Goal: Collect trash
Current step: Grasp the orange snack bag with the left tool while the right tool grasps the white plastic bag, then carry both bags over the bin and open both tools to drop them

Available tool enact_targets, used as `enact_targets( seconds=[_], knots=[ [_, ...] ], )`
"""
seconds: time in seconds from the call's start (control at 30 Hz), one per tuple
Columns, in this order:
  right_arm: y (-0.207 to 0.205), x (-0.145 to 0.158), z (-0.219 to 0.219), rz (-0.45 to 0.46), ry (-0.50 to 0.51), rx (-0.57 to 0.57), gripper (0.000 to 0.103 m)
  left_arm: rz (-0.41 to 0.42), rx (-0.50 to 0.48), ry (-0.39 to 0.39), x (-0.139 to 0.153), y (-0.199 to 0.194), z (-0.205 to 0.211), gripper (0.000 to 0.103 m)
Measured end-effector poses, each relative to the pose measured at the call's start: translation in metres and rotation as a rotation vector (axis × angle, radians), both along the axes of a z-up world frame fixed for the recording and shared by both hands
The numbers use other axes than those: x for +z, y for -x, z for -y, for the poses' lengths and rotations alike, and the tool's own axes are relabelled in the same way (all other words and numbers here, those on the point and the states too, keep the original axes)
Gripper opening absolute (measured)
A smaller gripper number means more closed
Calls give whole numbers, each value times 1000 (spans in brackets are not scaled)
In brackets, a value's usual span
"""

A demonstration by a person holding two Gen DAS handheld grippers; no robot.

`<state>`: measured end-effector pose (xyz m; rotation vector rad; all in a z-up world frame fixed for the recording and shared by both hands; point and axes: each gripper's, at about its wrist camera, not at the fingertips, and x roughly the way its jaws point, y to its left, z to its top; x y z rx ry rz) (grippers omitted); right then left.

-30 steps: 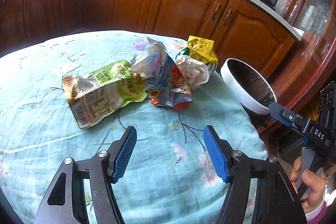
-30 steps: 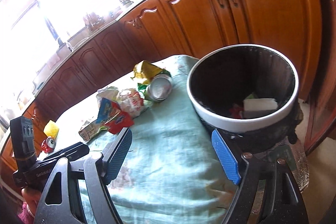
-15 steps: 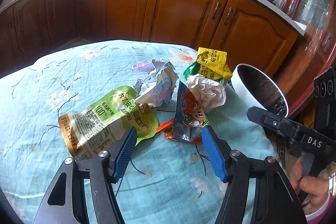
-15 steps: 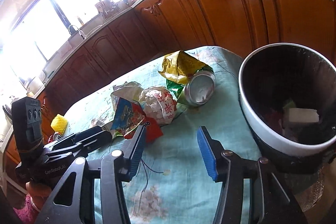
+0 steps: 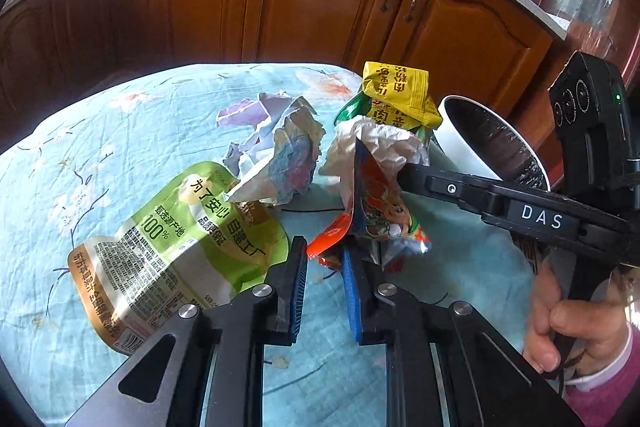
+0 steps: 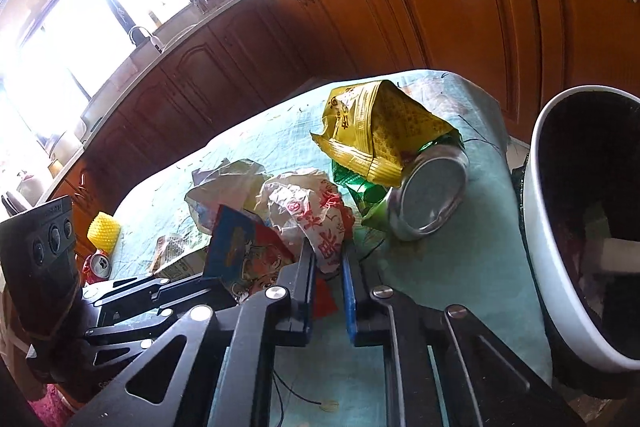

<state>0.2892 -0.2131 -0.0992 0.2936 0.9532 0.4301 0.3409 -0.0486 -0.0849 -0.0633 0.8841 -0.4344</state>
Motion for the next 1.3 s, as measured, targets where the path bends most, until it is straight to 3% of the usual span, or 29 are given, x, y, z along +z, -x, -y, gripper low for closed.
enact_targets(
  seconds=[0.27,0.63,1.3],
  knots=[
    [31,12,15,31,-12,-19,7,37,18,31,11,38,-10,14],
    [77,25,74,48,-20,-125,7,54,8,71,23,79,-5,14],
    [98,41,173,88,23,-315,7,72,-91,60,45,57,89,14]
  ],
)
